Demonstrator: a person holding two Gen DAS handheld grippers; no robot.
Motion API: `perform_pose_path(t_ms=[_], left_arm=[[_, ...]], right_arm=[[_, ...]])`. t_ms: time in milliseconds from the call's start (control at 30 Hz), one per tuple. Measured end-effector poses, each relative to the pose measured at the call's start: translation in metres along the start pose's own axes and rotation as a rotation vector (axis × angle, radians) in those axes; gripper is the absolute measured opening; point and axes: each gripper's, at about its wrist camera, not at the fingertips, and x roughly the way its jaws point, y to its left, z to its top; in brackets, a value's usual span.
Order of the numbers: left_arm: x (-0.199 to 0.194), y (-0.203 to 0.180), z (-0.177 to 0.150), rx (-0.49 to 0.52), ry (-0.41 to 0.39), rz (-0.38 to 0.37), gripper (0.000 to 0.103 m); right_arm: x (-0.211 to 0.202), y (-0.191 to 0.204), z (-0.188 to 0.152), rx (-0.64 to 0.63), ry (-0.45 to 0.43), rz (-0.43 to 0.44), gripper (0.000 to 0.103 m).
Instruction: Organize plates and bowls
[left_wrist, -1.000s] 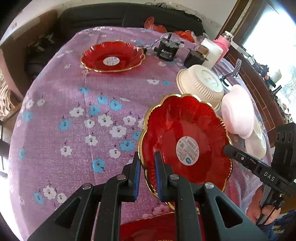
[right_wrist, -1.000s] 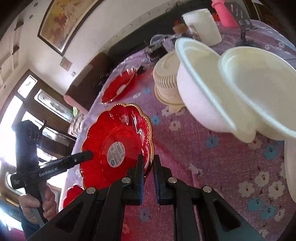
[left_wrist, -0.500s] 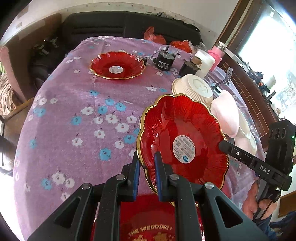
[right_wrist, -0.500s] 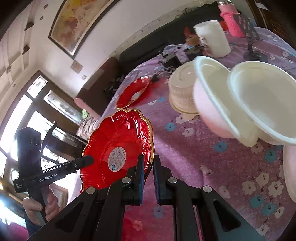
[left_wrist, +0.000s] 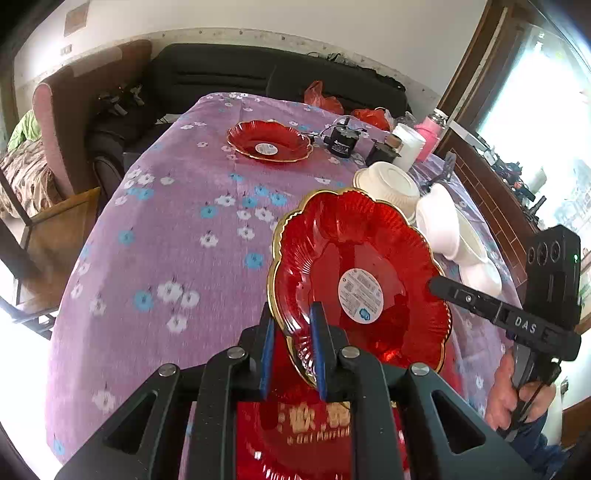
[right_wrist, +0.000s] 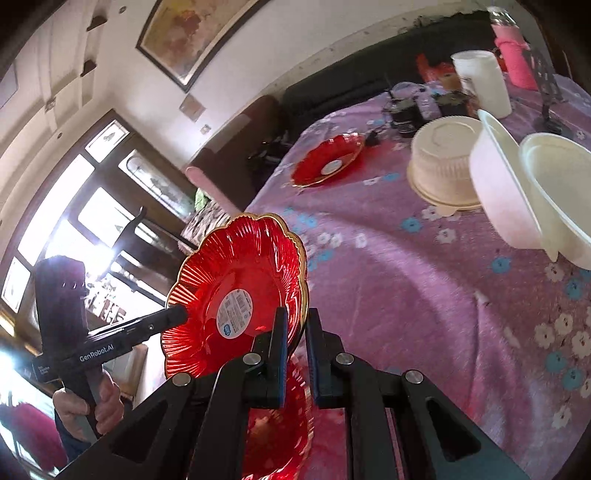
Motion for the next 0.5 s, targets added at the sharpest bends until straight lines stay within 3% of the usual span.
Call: perform_pose_path(t_ms=[267, 500], left_arm=[[-0.015, 0.005, -0.049, -0.015, -0.010, -0.007, 0.023], [-0.012, 0.021, -0.082, -0.079, 0.019, -0.046, 0.023]], right_arm=[[-0.001, 0.011, -0.039, -0.002, 0.053, 0.015, 0.011], [0.006, 0.017, -0.066, -0.019, 0.113, -0.003, 0.011]])
